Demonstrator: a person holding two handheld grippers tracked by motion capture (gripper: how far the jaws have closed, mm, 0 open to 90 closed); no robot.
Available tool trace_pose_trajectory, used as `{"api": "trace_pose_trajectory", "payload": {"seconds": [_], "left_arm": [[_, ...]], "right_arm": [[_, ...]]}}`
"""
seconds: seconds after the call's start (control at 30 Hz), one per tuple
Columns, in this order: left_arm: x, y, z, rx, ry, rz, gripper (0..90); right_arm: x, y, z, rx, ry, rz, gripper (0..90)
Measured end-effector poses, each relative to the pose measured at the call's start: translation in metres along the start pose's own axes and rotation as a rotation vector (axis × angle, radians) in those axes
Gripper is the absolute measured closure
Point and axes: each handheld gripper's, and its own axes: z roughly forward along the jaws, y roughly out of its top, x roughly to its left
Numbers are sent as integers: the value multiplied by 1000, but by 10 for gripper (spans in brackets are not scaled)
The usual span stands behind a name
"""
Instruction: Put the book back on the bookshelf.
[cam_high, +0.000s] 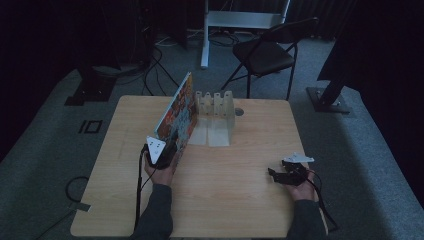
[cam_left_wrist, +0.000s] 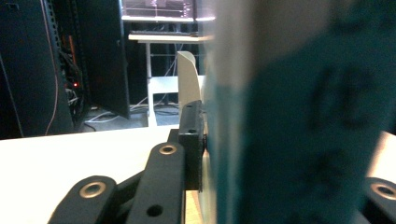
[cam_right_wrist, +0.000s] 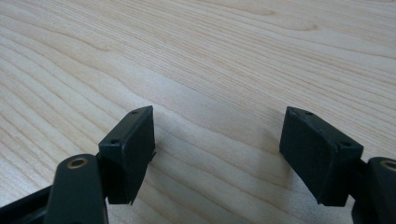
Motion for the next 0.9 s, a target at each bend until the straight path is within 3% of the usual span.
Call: {"api": "trace_pose_trajectory", "payload": {"seconds": [0.37, 0.63, 0.9], "left_arm": [[0, 1, -1, -3, -27, -5, 554], [4, 1, -2, 13, -34, -20, 500], [4, 1, -3, 35, -51, -9, 474]], "right_arm": [[0, 0, 0, 0, 0, 0, 260], [0, 0, 0, 0, 0, -1, 260], [0, 0, 0, 1, 1, -1, 260]]}}
